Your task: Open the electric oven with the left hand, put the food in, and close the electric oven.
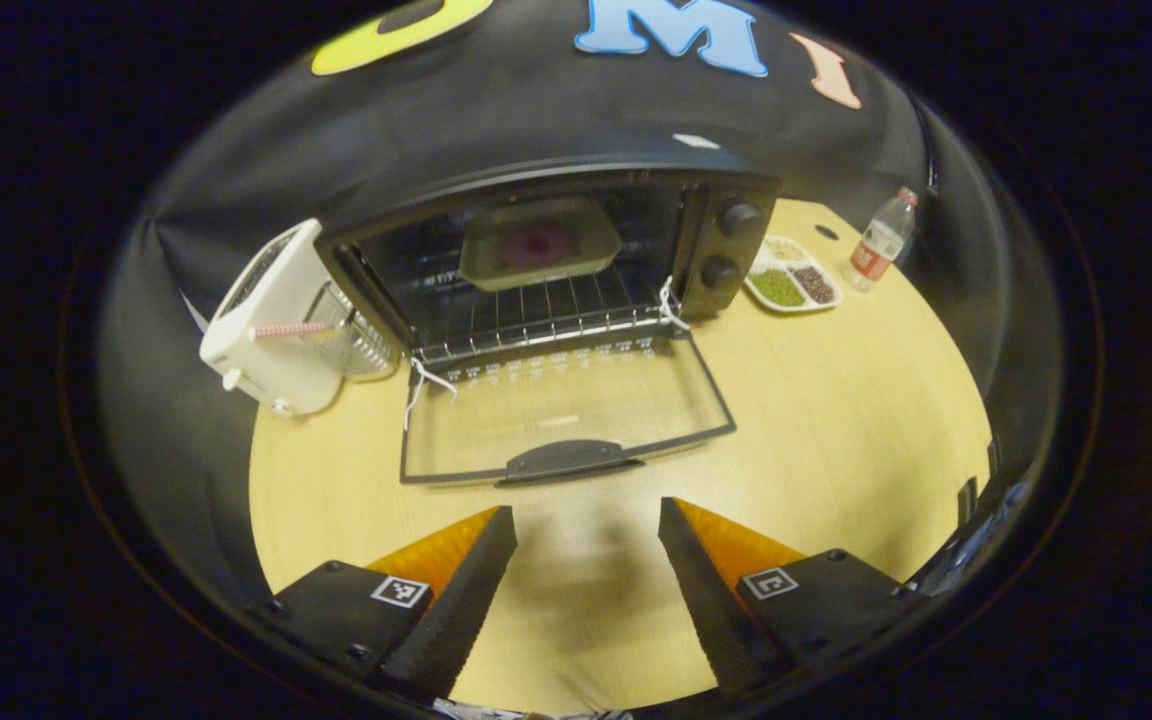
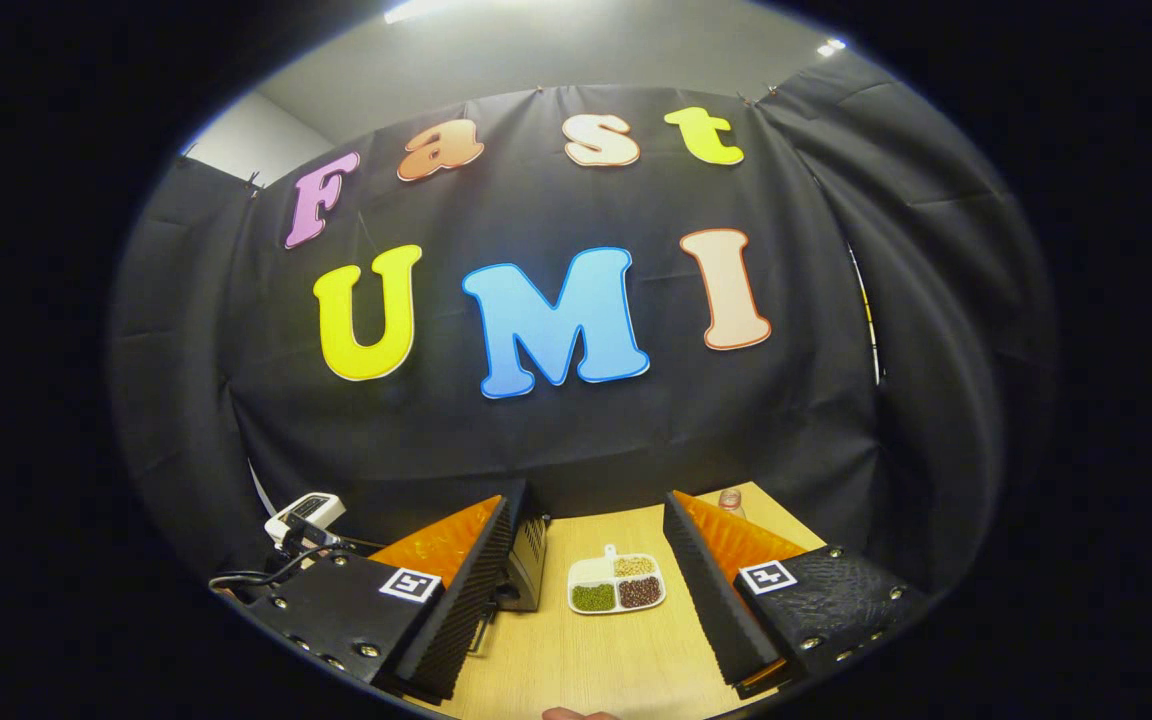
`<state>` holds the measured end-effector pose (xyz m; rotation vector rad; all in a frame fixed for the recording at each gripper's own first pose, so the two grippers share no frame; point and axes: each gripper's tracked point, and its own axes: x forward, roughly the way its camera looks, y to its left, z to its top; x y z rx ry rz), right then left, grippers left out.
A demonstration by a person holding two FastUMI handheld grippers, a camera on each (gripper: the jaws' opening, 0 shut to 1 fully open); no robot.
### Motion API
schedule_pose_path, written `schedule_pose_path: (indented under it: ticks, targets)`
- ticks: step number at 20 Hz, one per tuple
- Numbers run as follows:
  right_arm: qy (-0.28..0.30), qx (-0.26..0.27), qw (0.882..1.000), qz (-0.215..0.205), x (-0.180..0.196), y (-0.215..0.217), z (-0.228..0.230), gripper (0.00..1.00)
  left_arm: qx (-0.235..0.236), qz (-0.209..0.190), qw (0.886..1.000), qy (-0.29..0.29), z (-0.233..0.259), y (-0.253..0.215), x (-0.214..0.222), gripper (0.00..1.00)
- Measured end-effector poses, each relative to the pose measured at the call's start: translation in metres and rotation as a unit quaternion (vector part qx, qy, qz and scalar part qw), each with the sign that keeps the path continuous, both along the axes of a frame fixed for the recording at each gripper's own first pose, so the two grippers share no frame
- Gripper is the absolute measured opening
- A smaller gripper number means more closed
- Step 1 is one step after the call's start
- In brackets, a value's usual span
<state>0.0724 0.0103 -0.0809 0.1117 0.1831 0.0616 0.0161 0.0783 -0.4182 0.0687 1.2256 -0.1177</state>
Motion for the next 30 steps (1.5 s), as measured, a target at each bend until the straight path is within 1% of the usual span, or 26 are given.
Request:
schedule_pose_path:
  ticks: [1, 2, 3, 4, 5, 6, 7, 8, 9, 10, 11, 12, 13, 15, 17, 18, 19, 24, 27, 28, 30]
  targets:
    - [0.002, 0.000, 1.000, -0.003, -0.002, -0.003, -0.002, 0.93, 0.002, 0.000, 1.000, 0.014, -0.010, 0.003, -0.001, 0.98]
    - [0.005, 0.000, 1.000, -0.006, -0.002, -0.005, -0.004, 0.93, 0.003, 0.002, 1.000, 0.025, -0.018, 0.006, 0.000, 1.00]
    - [0.007, 0.000, 1.000, -0.008, -0.001, -0.006, -0.006, 0.93, 0.000, 0.008, 0.999, 0.039, -0.027, 0.007, 0.000, 0.98]
    - [0.009, -0.001, 1.000, -0.011, 0.000, -0.007, -0.006, 0.93, -0.004, 0.016, 0.999, 0.049, -0.034, 0.007, 0.000, 1.00]
    - [0.011, -0.002, 1.000, -0.014, 0.002, -0.009, -0.008, 0.93, -0.007, 0.022, 0.998, 0.057, -0.040, 0.008, 0.002, 0.98]
    - [0.012, -0.003, 1.000, -0.017, 0.003, -0.010, -0.009, 0.93, -0.009, 0.025, 0.998, 0.063, -0.045, 0.009, 0.005, 1.00]
    - [0.013, -0.002, 1.000, -0.019, 0.003, -0.010, -0.010, 0.93, -0.011, 0.029, 0.997, 0.067, -0.050, 0.009, 0.007, 1.00]
    - [0.013, -0.003, 1.000, -0.022, 0.004, -0.010, -0.011, 0.93, -0.011, 0.032, 0.997, 0.072, -0.056, 0.009, 0.010, 0.98]
    - [0.015, -0.004, 1.000, -0.024, 0.005, -0.011, -0.013, 0.93, -0.009, 0.034, 0.996, 0.078, -0.061, 0.010, 0.011, 1.00]
    - [0.019, -0.005, 1.000, -0.024, 0.006, -0.011, -0.015, 0.93, -0.010, 0.036, 0.996, 0.085, -0.066, 0.010, 0.012, 0.98]
    - [0.022, -0.005, 0.999, -0.025, 0.005, -0.011, -0.018, 0.93, -0.011, 0.038, 0.995, 0.091, -0.070, 0.010, 0.012, 1.00]
    - [0.023, -0.004, 0.999, -0.027, 0.005, -0.012, -0.019, 0.93, -0.011, 0.042, 0.994, 0.096, -0.074, 0.010, 0.012, 1.00]
    - [0.026, -0.004, 0.999, -0.029, 0.006, -0.012, -0.021, 0.93, -0.010, 0.046, 0.994, 0.099, -0.079, 0.011, 0.013, 0.98]
    - [0.034, 0.001, 0.999, -0.031, 0.007, -0.012, -0.027, 0.93, -0.010, 0.055, 0.993, 0.104, -0.084, 0.011, 0.014, 0.98]
    - [0.041, 0.005, 0.999, -0.034, 0.008, -0.012, -0.032, 0.93, -0.009, 0.056, 0.992, 0.110, -0.090, 0.011, 0.015, 0.98]
    - [0.043, 0.007, 0.998, -0.035, 0.009, -0.011, -0.033, 0.93, -0.010, 0.058, 0.992, 0.109, -0.086, 0.011, 0.016, 1.00]
    - [0.045, 0.008, 0.998, -0.035, 0.010, -0.011, -0.034, 0.93, -0.010, 0.056, 0.992, 0.113, -0.089, 0.011, 0.015, 0.98]
    - [0.047, 0.007, 0.998, -0.030, 0.011, -0.005, -0.035, 0.93, -0.009, 0.057, 0.993, 0.100, -0.083, 0.011, 0.016, 0.98]
    - [0.043, -0.004, 0.999, -0.023, 0.012, 0.000, -0.033, 0.93, -0.009, 0.055, 0.995, 0.083, -0.072, 0.012, 0.017, 0.98]
    - [0.042, -0.008, 0.999, -0.019, 0.011, 0.002, -0.033, 0.93, -0.011, 0.055, 0.995, 0.077, -0.069, 0.012, 0.018, 1.00]
    - [0.042, -0.009, 0.999, -0.011, 0.008, 0.007, -0.032, 0.93, -0.015, 0.055, 0.996, 0.067, -0.062, 0.013, 0.018, 1.00]
